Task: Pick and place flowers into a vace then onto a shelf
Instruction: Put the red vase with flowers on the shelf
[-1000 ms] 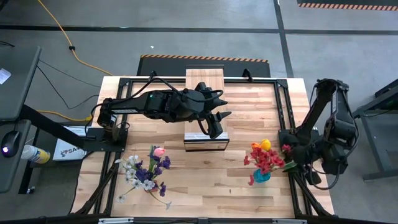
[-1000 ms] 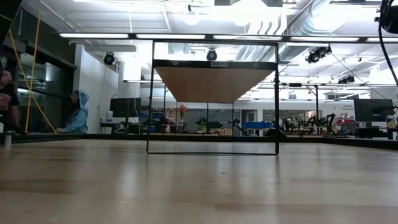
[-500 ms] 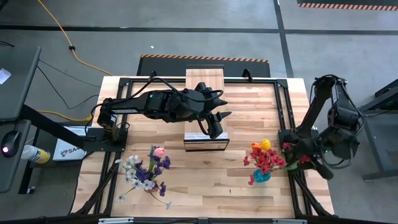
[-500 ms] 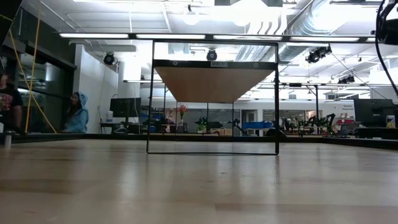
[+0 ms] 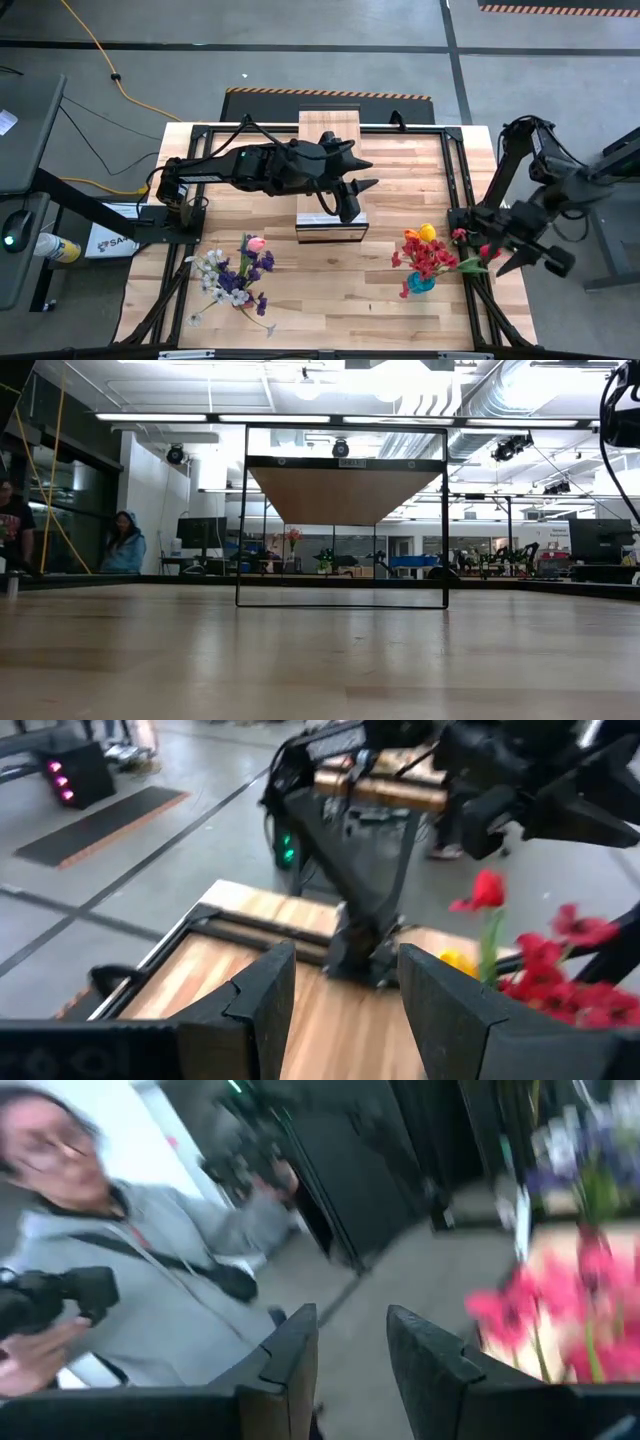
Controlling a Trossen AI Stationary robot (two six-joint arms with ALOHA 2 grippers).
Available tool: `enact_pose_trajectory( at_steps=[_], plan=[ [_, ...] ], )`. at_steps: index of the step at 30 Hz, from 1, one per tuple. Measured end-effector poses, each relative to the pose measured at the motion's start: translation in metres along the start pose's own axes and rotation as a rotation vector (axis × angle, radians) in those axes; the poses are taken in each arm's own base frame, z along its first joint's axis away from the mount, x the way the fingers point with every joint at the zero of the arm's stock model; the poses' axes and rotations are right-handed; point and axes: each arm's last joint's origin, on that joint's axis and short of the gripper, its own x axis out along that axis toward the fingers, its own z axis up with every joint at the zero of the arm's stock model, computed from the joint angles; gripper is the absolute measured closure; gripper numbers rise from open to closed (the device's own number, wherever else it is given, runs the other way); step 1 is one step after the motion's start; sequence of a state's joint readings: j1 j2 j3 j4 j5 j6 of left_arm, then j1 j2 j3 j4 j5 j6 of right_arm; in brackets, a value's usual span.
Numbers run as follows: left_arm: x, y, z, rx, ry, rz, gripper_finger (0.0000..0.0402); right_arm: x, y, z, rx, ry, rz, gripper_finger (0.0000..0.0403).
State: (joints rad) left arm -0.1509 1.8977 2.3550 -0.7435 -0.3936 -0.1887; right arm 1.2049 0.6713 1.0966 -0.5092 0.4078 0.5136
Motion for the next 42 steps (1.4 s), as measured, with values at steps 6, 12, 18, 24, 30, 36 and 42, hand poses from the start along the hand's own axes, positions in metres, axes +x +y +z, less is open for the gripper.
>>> enact_pose_trajectory(
  at_steps=[6,12,18,24,30,36,42],
  plan=[
    [-0.009,-0.001,0.011,-0.028,-0.065,-0.104,0.019,-0.004,0.007,0.015,-0.117,-0.142,0.088,0.0289],
    [-0.043,0.005,0.028,-0.047,-0.114,-0.192,0.019,-0.005,0.009,0.018,-0.183,-0.177,0.106,0.0289],
    [-0.085,0.003,0.042,-0.061,-0.177,-0.26,0.019,-0.006,0.009,0.019,-0.218,-0.187,0.106,0.0289],
    [-0.136,0.005,0.046,-0.064,-0.176,-0.252,0.019,-0.008,0.008,0.02,-0.226,-0.192,0.111,0.0289],
    [-0.178,0.007,0.04,-0.159,-0.133,-0.184,0.019,-0.008,0.008,0.019,-0.228,-0.186,0.108,0.0289],
    [-0.198,0.0,0.022,-0.218,-0.006,-0.144,0.019,-0.009,0.008,0.019,-0.227,-0.189,0.099,0.0289],
    [-0.213,-0.004,0.0,-0.327,0.179,-0.14,0.019,-0.008,0.006,0.021,-0.212,-0.222,0.032,0.0289]
  ],
)
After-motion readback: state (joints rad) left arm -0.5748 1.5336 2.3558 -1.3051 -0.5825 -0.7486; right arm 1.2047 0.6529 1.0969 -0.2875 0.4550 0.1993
